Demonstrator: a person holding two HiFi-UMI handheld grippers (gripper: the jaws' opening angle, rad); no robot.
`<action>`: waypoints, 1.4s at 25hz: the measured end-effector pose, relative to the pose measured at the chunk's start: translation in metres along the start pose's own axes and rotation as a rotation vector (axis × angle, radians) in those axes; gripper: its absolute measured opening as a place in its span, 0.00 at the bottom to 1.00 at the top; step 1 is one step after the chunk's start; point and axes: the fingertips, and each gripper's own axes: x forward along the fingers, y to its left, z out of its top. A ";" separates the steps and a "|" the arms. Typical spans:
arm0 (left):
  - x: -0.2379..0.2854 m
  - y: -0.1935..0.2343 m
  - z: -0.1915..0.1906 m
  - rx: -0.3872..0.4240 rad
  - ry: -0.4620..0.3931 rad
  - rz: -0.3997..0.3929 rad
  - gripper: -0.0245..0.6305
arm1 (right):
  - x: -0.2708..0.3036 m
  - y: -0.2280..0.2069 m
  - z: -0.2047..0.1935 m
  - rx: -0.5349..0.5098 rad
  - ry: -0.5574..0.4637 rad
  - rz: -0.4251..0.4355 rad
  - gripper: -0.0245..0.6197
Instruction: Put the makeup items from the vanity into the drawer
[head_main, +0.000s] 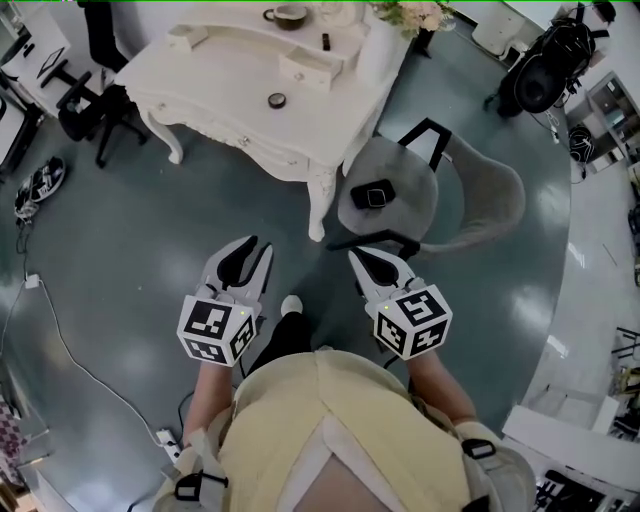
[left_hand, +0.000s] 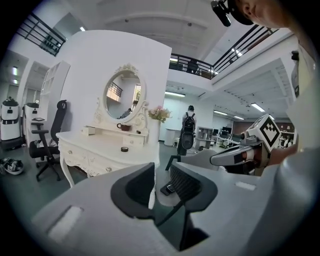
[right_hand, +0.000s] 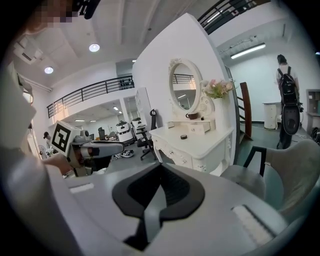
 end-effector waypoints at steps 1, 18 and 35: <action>0.005 0.007 0.002 0.006 0.003 0.000 0.21 | 0.007 -0.001 0.004 -0.001 0.002 -0.001 0.04; 0.079 0.102 0.026 0.036 0.043 -0.073 0.38 | 0.111 -0.020 0.041 -0.003 0.054 -0.056 0.04; 0.217 0.159 0.022 0.015 0.172 -0.046 0.42 | 0.201 -0.111 0.073 0.003 0.109 -0.039 0.04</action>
